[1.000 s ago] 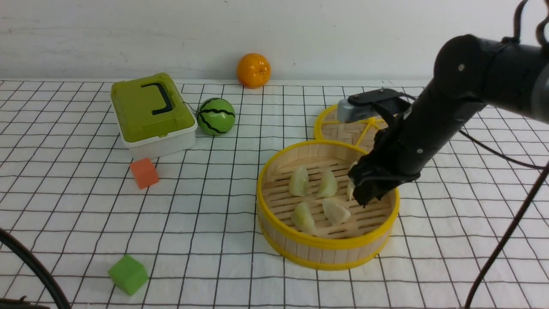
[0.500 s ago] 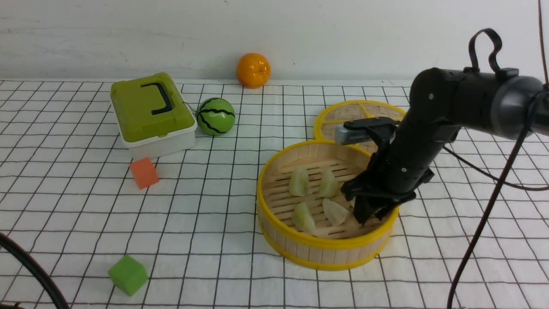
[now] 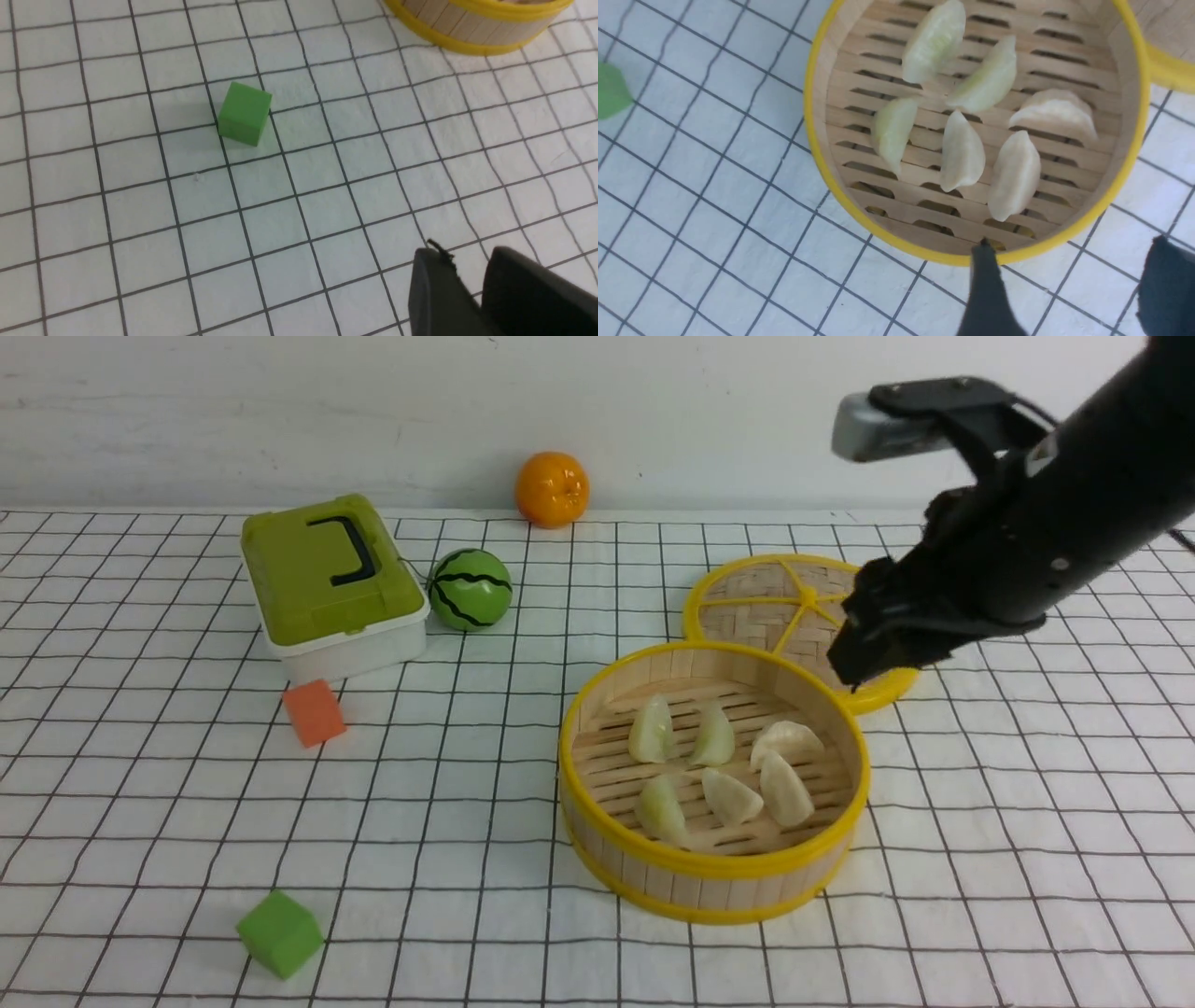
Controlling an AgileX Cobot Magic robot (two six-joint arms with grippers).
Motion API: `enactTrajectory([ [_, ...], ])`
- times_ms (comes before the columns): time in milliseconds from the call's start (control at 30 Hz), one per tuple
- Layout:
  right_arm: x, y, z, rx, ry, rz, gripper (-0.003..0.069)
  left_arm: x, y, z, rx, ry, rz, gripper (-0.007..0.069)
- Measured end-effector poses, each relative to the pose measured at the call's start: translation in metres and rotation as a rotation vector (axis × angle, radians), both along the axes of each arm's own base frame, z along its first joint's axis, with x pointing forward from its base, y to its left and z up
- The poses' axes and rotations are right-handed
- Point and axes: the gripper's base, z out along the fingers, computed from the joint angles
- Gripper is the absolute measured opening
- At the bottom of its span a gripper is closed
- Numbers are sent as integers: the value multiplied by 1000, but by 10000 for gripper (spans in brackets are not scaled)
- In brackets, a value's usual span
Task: Put the dumplings into the steamer on the table with the white tablecloth.
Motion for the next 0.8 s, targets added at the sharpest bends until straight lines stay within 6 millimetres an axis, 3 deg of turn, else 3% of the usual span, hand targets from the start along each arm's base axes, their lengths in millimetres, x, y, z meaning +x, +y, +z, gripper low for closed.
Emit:
enactTrajectory([
  [67,-17,-7,4,16,-62,-11,337,-9,8,-7,-52,-58,-8,156],
  [200,-62,-22,10,82,-242,-20,156,-21,18,-25,-150,-177,-30,160],
  [233,-64,-22,11,89,-249,-23,156,-21,18,-26,-154,-183,-31,160],
  [300,-93,-30,13,142,-365,-5,48,-23,21,-31,-189,-261,-37,164],
  [367,-116,-35,16,198,-458,11,-8,-22,23,-34,-177,-308,-32,164],
  [567,-157,-44,17,295,-631,59,-24,-19,23,-41,-132,-327,-22,166],
  [800,-171,-46,23,327,-705,92,-25,-18,23,-41,-130,-327,-22,174],
])
